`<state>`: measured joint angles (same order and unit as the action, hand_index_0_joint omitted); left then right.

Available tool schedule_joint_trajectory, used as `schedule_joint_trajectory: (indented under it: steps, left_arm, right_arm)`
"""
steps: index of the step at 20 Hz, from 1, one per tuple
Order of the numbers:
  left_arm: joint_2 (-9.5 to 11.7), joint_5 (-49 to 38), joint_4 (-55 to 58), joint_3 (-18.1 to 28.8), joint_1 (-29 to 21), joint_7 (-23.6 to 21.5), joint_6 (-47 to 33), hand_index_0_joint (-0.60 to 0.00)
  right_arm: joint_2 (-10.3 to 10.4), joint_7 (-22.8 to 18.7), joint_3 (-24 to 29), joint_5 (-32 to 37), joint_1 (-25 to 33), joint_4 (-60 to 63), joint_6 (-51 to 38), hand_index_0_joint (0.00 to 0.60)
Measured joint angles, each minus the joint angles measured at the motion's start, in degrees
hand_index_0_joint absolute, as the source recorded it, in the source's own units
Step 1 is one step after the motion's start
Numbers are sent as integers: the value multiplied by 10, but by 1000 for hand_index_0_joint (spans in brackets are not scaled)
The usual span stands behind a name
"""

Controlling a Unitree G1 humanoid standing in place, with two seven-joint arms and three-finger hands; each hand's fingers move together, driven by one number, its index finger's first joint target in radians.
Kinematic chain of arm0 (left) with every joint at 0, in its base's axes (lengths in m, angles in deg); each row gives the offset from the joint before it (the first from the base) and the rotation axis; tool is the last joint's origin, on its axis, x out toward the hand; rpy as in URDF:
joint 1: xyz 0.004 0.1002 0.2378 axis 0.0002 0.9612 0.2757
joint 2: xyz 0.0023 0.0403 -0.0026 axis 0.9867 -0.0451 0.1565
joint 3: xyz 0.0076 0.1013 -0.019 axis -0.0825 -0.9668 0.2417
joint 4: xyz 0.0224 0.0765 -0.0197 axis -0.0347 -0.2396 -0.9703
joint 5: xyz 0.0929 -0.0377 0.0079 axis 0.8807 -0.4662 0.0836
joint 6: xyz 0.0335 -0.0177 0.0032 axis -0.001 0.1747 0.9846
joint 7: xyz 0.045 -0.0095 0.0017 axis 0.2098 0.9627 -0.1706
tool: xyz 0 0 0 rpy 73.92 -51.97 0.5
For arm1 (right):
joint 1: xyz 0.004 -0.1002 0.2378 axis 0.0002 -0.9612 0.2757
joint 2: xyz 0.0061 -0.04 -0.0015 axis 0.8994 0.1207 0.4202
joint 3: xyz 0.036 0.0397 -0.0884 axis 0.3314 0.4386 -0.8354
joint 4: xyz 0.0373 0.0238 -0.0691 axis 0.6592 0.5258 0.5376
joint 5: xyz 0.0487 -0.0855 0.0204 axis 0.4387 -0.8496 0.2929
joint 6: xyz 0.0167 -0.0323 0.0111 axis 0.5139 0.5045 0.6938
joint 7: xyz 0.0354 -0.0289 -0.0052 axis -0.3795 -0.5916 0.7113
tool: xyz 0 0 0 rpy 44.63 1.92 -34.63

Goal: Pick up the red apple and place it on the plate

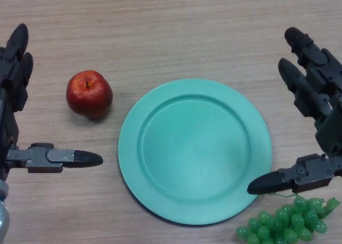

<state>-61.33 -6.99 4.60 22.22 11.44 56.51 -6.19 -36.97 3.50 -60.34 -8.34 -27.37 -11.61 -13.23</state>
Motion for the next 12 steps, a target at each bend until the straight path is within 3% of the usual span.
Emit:
schedule_joint_trajectory:
  steps: [12]
  left_arm:
    - [0,-4,-14,-3,-10,3,-2,0]
  right_arm:
    - [2,-24,-24,-5,1,4,-3,0]
